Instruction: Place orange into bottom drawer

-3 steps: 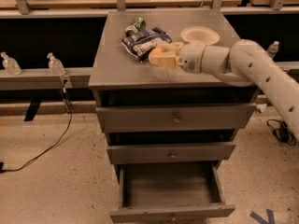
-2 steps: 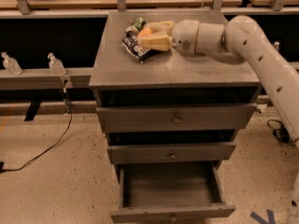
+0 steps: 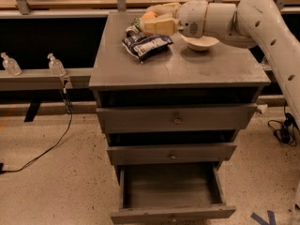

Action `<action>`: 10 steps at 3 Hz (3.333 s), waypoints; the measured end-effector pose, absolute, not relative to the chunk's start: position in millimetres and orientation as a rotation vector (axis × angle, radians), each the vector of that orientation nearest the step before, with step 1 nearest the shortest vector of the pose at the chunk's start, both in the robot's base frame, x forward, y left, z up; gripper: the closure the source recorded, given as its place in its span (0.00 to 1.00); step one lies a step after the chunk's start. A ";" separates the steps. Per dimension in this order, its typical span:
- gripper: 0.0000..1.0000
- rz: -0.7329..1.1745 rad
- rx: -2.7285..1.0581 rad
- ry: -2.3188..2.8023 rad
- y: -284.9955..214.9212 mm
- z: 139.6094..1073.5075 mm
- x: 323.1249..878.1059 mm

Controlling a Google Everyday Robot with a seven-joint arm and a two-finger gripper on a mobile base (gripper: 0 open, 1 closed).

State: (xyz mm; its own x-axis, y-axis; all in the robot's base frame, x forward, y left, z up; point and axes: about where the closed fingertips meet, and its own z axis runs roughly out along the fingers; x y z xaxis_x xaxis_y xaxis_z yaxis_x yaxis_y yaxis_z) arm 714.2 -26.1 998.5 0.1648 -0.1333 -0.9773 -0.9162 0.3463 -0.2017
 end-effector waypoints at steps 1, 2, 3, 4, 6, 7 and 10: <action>1.00 0.796 -1.023 1.288 -25.0 988.9 687.7; 1.00 0.804 -0.853 1.249 -41.9 988.9 661.7; 1.00 0.882 -0.699 1.293 -63.4 941.9 607.6; 1.00 0.870 -0.707 1.325 -71.1 928.2 597.1; 1.00 0.754 -0.855 1.447 -74.1 844.3 600.5; 1.00 0.604 -1.013 1.594 -101.0 736.9 592.5; 1.00 0.430 -1.239 1.971 -194.7 549.4 522.8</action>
Offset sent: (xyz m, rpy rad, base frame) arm -0.1772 0.0190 -0.1859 0.2892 0.3213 -0.0899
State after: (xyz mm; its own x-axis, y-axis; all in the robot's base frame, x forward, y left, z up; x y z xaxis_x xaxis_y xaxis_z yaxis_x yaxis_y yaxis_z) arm 522.8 -194.7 549.4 -0.2451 -0.6204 -0.7450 -0.8745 0.4733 -0.1064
